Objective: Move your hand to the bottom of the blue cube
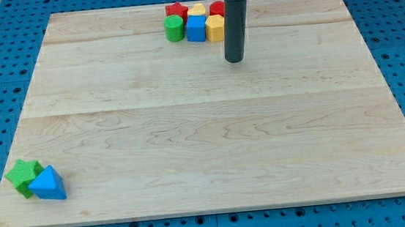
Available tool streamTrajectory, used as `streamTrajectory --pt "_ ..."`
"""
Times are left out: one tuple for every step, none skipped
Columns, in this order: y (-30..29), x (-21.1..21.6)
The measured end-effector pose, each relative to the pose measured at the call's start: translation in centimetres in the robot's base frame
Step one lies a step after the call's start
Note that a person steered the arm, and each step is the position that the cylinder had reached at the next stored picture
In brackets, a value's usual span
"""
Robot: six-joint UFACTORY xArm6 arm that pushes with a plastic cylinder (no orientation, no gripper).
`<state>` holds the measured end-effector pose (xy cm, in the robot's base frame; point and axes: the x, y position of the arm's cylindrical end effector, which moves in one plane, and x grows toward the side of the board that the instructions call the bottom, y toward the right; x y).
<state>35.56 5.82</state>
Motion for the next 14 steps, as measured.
streamTrajectory --pt "-0.2 0.1" --pt "-0.3 0.1" --pt "-0.3 0.1" --pt "-0.3 0.1" --pt "-0.3 0.1" --pt "-0.4 -0.2" --pt "-0.4 -1.3" --pt "-0.4 -1.6" --pt "-1.2 -2.1" --pt "-2.4 -2.3" --pt "-3.9 -2.4" --pt "-5.4 -2.6" --pt "-6.0 -2.6" --pt "-5.7 -2.6"
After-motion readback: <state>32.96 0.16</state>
